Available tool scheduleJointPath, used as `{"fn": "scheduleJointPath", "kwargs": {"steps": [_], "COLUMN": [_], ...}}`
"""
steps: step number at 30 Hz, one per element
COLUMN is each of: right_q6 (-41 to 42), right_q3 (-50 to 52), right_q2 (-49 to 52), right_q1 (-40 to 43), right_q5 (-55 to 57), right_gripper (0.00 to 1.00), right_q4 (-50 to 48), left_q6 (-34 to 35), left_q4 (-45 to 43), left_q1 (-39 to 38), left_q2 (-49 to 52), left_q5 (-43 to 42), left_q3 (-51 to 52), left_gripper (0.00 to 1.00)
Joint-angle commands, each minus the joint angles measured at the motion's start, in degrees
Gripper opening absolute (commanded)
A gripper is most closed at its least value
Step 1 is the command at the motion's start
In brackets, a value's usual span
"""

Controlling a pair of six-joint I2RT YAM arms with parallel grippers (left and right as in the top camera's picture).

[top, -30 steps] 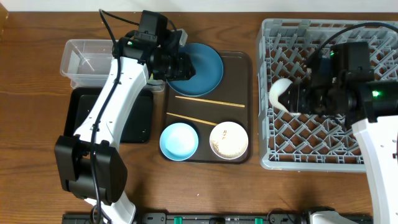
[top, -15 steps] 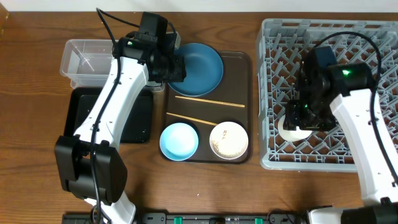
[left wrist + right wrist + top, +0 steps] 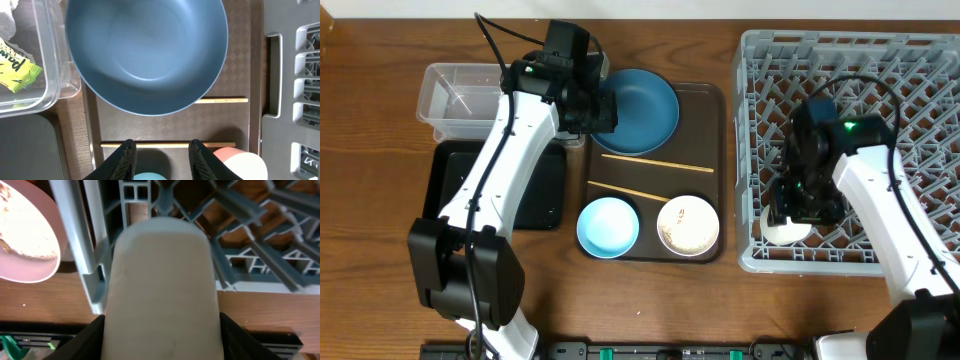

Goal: Sort waste into correct bins and load items into the dishwasher rack
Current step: 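Carry the cup with the right gripper over the dish rack and lower it, then place the cup upside down in the rack and open the right gripper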

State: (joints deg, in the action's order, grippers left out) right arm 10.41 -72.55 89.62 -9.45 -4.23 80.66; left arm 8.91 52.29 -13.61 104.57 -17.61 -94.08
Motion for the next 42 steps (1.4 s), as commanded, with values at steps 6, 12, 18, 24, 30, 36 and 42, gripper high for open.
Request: {"fn": "scheduleJointPath", "kwargs": {"steps": [6, 12, 18, 24, 30, 36, 42], "right_q6": [-0.63, -0.66, -0.63, -0.87, -0.90, -1.31, -1.92], "right_q3": [4.61, 4.66, 4.61, 2.78, -3.15, -7.78, -8.44], "right_q2": [0.72, 0.72, 0.72, 0.70, 0.70, 0.70, 0.70], "right_q1": [-0.74, -0.74, -0.74, -0.70, -0.68, -0.59, -0.07], "right_q5": [-0.74, -1.92, -5.20, -8.13, -8.26, -8.24, -8.33], "right_gripper": [0.60, 0.56, 0.61, 0.41, 0.40, 0.42, 0.40], "right_q4": [-4.66, -5.07, -5.07, -4.13, 0.07, 1.86, 2.01], "left_q6": [-0.72, -0.72, -0.72, -0.72, -0.72, -0.72, -0.72], "left_q4": [0.33, 0.83, 0.87, 0.87, 0.87, 1.05, 1.49], "left_q1": [0.02, 0.02, 0.02, 0.02, 0.02, 0.02, 0.02], "left_q2": [0.28, 0.28, 0.28, 0.28, 0.28, 0.28, 0.28], "left_q5": [0.57, 0.57, 0.57, 0.57, 0.57, 0.57, 0.57], "left_q3": [0.55, 0.55, 0.55, 0.55, 0.55, 0.55, 0.55], "left_gripper": [0.38, 0.38, 0.38, 0.38, 0.38, 0.38, 0.38]}}
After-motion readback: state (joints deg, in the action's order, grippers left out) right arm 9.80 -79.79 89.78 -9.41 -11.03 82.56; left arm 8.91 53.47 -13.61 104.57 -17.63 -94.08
